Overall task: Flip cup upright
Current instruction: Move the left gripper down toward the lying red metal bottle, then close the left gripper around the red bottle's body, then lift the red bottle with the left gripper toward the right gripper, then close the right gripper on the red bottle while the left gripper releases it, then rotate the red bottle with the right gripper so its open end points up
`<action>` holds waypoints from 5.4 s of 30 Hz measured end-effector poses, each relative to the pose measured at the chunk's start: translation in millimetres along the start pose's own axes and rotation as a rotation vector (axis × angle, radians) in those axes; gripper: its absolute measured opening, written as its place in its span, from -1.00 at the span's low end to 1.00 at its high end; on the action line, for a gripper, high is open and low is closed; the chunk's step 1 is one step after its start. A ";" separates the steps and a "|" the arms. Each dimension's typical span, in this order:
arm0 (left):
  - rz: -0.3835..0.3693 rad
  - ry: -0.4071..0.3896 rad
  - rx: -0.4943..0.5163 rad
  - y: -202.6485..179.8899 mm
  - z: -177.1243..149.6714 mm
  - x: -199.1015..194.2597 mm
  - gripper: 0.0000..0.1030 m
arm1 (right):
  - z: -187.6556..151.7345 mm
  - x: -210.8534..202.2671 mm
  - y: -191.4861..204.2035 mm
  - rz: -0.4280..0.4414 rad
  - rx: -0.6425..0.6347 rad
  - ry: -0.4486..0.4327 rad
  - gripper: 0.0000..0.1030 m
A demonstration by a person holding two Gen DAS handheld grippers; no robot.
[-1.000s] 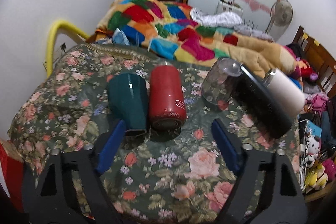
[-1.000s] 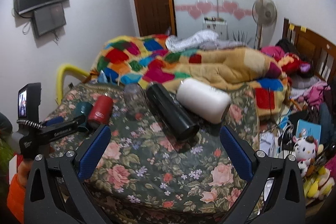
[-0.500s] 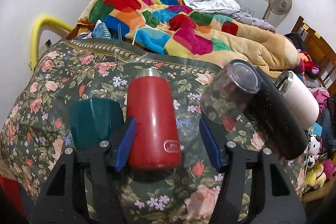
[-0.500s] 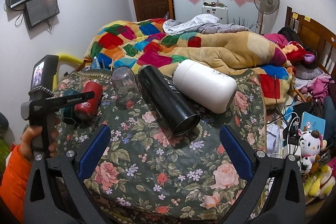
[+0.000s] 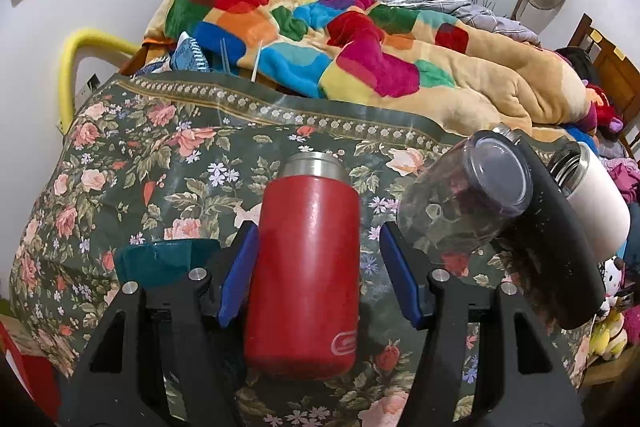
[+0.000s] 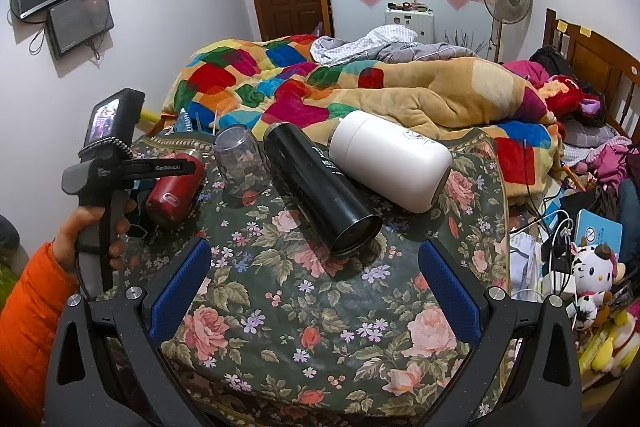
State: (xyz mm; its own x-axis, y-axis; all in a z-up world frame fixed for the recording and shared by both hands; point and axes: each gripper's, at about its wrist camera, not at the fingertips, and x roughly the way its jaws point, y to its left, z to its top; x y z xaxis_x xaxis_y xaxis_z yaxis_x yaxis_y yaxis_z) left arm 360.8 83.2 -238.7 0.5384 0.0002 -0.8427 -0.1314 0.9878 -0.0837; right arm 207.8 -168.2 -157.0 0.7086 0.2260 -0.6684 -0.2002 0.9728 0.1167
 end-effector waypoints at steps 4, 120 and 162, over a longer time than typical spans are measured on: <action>-0.018 -0.004 0.028 -5.7 -8.8 -10.2 0.19 | -0.4 -0.6 -3.6 0.003 0.010 -0.005 1.00; -0.113 -0.065 0.142 -5.1 -150.4 -103.9 0.57 | -53.7 124.3 16.6 0.210 0.174 0.478 0.46; -0.085 -0.128 0.077 4.0 -139.3 -121.2 0.57 | -10.1 77.0 77.7 0.070 -0.192 0.180 0.15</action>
State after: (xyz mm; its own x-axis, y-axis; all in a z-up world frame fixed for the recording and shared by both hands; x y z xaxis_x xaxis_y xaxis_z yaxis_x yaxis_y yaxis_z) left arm 179.1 65.4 -210.9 0.6474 -0.0690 -0.7590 -0.0190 0.9941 -0.1065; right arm 240.0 -75.7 -206.9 0.5604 0.2634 -0.7852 -0.3812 0.9237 0.0377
